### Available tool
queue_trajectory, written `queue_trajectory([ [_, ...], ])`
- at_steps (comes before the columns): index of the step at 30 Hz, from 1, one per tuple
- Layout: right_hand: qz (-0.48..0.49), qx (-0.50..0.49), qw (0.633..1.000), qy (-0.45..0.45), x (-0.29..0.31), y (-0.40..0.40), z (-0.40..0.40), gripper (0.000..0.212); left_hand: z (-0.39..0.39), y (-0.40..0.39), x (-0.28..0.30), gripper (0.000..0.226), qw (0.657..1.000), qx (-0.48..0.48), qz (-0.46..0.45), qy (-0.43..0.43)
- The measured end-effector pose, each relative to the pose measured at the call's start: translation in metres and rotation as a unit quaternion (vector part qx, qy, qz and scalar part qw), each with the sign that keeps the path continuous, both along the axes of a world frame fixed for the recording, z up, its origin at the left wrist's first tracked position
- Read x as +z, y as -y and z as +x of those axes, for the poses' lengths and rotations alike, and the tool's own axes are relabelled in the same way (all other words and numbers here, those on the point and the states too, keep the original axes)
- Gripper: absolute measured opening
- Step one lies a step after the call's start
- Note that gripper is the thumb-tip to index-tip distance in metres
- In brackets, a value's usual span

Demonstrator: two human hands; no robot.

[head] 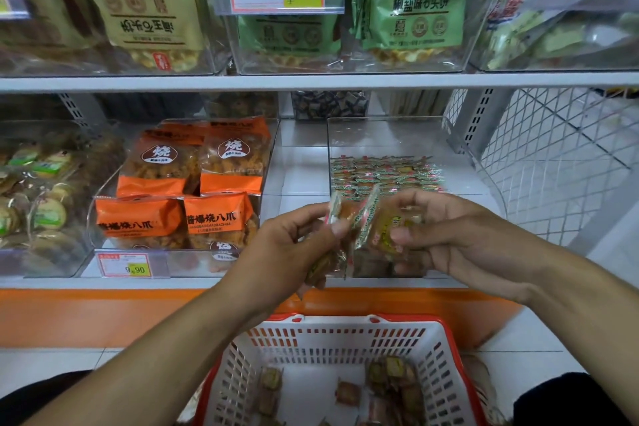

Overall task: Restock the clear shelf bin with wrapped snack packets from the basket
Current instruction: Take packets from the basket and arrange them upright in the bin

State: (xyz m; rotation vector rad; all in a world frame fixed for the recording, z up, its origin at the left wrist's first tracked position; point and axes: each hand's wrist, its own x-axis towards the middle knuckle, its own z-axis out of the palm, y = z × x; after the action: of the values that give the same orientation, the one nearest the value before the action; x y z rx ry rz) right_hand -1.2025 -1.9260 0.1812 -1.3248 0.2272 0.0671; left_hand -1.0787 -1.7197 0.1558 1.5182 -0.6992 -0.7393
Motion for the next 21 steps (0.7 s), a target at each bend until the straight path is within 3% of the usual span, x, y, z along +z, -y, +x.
queue_trajectory([
  [2,-0.229,-0.059,0.968,0.079,-0.004,-0.004,0.001,0.043,-0.002,0.002,0.001,0.048,0.997,0.019,0.026,-0.074],
  [4,-0.464,-0.065,0.875,0.124,-0.006,-0.009,0.000,0.043,-0.002,0.004,0.000,0.061,0.985,0.029,0.050,-0.163],
  [6,-0.563,-0.039,0.812,0.151,-0.008,-0.015,-0.001,0.039,-0.001,0.006,-0.001,0.062,0.976,0.022,0.031,-0.216],
  [10,-0.574,-0.023,0.801,0.168,-0.009,-0.015,0.000,0.048,0.002,0.007,-0.003,0.041,0.978,0.023,-0.013,-0.209],
  [14,-0.536,-0.048,0.829,0.149,-0.006,-0.002,-0.002,0.050,0.007,0.006,-0.007,0.035,0.985,0.085,-0.021,-0.151],
  [18,-0.356,-0.015,0.923,0.147,-0.005,0.001,0.001,0.042,0.009,0.002,-0.007,0.038,0.993,0.115,0.002,-0.036],
  [21,-0.272,0.000,0.954,0.125,-0.010,0.000,0.003,0.042,0.005,0.002,-0.005,0.036,0.997,0.076,-0.009,0.004],
])
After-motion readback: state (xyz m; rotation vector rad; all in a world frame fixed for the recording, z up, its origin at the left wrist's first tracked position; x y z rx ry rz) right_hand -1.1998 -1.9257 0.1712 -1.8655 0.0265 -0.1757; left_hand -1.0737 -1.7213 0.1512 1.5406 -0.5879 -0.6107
